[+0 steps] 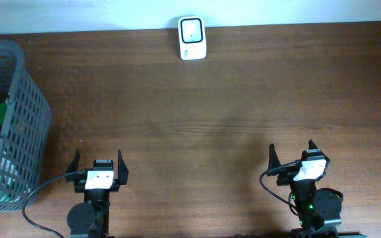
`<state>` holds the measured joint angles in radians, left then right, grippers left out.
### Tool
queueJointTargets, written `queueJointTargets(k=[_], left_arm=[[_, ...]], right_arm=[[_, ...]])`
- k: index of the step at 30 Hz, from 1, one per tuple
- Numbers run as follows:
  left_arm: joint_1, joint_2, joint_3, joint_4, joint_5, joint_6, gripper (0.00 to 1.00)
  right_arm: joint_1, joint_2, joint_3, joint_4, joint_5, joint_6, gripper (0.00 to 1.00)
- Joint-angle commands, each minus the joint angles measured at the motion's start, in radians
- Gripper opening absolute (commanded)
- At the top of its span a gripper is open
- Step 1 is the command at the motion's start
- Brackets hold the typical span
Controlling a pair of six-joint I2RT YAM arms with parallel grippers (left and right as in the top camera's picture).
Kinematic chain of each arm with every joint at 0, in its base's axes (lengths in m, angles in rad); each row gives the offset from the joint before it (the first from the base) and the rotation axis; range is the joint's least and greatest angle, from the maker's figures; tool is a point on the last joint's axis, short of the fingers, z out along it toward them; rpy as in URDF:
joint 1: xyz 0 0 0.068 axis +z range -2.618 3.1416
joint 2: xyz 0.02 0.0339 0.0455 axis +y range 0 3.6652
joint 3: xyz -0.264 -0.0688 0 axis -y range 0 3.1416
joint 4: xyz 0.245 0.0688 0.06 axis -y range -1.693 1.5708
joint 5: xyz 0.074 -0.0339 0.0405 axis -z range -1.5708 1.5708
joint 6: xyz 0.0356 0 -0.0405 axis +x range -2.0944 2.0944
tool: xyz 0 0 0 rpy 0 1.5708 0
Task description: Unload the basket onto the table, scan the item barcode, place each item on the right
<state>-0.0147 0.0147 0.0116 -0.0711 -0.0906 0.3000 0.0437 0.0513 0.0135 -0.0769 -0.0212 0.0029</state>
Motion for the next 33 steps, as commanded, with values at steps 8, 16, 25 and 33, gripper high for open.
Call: queueJointTargets(k=[8, 16, 25, 33], left_arm=[[-0.002, -0.007, -0.003, -0.004, -0.007, 0.016, 0.99], [-0.002, -0.006, -0.002, 0.046, 0.000, -0.016, 0.99], [-0.002, 0.505, 0.721, -0.167, 0.000, -0.052, 0.99], [-0.002, 1.374, 1.651, -0.934, 0.051, -0.069, 0.99]], right_arm=[[-0.005, -0.004, -0.008, -0.002, -0.005, 0.001, 0.98], [-0.005, -0.004, -0.008, -0.002, -0.005, 0.001, 0.98], [-0.005, -0.004, -0.008, -0.002, -0.005, 0.001, 0.98], [-0.005, -0.004, -0.008, -0.002, -0.005, 0.001, 0.98]])
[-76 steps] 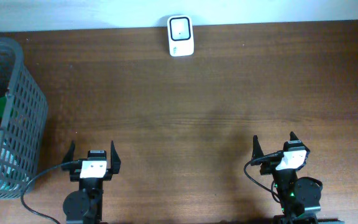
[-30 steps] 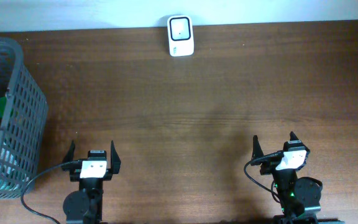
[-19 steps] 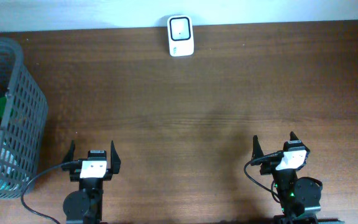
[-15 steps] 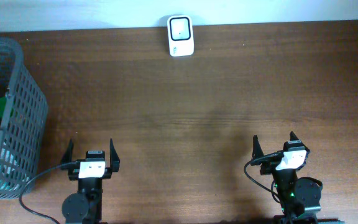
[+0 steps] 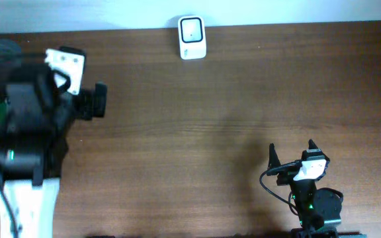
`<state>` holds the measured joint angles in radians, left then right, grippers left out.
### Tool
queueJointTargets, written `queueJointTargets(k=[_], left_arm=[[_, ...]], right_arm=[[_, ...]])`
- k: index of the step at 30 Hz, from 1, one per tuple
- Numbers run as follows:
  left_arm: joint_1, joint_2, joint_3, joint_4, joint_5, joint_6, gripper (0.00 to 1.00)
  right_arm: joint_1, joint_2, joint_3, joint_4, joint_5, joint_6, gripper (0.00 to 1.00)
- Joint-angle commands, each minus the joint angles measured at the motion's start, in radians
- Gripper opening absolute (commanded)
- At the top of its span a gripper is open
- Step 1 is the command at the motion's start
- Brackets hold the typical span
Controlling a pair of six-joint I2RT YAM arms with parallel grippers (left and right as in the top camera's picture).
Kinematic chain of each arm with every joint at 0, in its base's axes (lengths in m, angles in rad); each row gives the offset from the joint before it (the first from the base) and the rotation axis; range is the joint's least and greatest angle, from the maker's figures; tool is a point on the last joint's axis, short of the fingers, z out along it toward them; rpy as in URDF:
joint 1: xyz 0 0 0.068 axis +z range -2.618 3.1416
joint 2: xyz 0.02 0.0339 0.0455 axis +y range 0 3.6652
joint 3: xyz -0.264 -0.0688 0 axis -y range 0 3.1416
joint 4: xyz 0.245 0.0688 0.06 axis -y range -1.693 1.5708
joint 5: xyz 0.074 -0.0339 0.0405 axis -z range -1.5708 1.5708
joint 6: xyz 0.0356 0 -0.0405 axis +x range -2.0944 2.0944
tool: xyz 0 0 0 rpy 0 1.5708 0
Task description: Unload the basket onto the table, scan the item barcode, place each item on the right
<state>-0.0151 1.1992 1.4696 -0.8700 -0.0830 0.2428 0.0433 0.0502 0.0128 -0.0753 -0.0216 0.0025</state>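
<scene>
The white barcode scanner [image 5: 192, 38] lies at the far edge of the table, its window facing up. My left arm [image 5: 32, 119] is raised close under the overhead camera and reaches over the grey basket at the left. Its white wrist block [image 5: 66, 65] shows, but its fingers are hidden beneath the arm. A green item and a pale wrapped one peek out of the basket beside the arm. My right gripper [image 5: 292, 153] rests near the front right edge, open and holding nothing.
Brown wooden table [image 5: 210, 119] with a pale wall along its far edge. The basket takes up the left edge and is mostly covered by the left arm. A black cable runs beside the right arm's base [image 5: 270, 182].
My left arm has left its rest spot at the front left and now stands raised over the basket. The right arm and the scanner have not moved.
</scene>
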Motion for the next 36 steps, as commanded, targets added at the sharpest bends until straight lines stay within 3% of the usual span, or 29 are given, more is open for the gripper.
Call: queueJointTargets(k=[1, 4, 6, 9, 12, 14, 17, 21, 26, 29, 31, 34, 36], left_arm=[[-0.002, 0.245, 0.203, -0.145, 0.089, -0.012, 0.99], [0.024, 0.359, 0.226, -0.127, 0.068, -0.040, 0.99], [0.116, 0.365, 0.307, -0.131, -0.019, -0.205, 0.99], [0.369, 0.364, 0.458, -0.157, -0.019, -0.377, 0.99], [0.640, 0.378, 0.463, -0.173, -0.019, -0.496, 1.00], [0.761, 0.439, 0.451, -0.217, -0.019, -0.497, 0.94], [0.793, 0.526, 0.343, -0.236, -0.039, -0.500, 0.93], [0.793, 0.606, 0.056, -0.063, -0.079, -0.352, 0.93], [0.792, 0.718, 0.006, 0.026, -0.071, -0.249, 0.89], [0.793, 0.775, 0.006, 0.032, -0.076, -0.249, 0.72], [0.793, 0.782, 0.008, 0.041, -0.080, -0.249, 0.35], [0.792, 0.779, 0.081, -0.018, -0.083, -0.249, 0.00], [0.790, 0.773, 0.214, -0.127, -0.079, -0.253, 0.00]], right_arm=[[-0.005, -0.003, -0.007, -0.003, -0.005, 0.002, 0.98], [-0.005, -0.003, -0.007, -0.003, -0.005, 0.002, 0.98], [-0.005, -0.003, -0.007, -0.003, -0.005, 0.002, 0.98], [-0.005, -0.003, -0.007, -0.003, -0.005, 0.002, 0.98], [-0.005, -0.003, -0.007, -0.003, -0.005, 0.002, 0.98], [-0.005, -0.003, -0.007, -0.003, -0.005, 0.002, 0.98], [-0.005, -0.003, -0.007, -0.003, -0.005, 0.002, 0.98], [-0.005, -0.003, -0.007, -0.003, -0.005, 0.002, 0.98], [-0.005, -0.003, -0.007, -0.003, -0.005, 0.002, 0.98], [-0.005, -0.003, -0.007, -0.003, -0.005, 0.002, 0.98], [-0.005, -0.003, -0.007, -0.003, -0.005, 0.002, 0.98], [-0.005, -0.003, -0.007, -0.003, -0.005, 0.002, 0.98], [-0.005, -0.003, -0.007, -0.003, -0.005, 0.002, 0.98]])
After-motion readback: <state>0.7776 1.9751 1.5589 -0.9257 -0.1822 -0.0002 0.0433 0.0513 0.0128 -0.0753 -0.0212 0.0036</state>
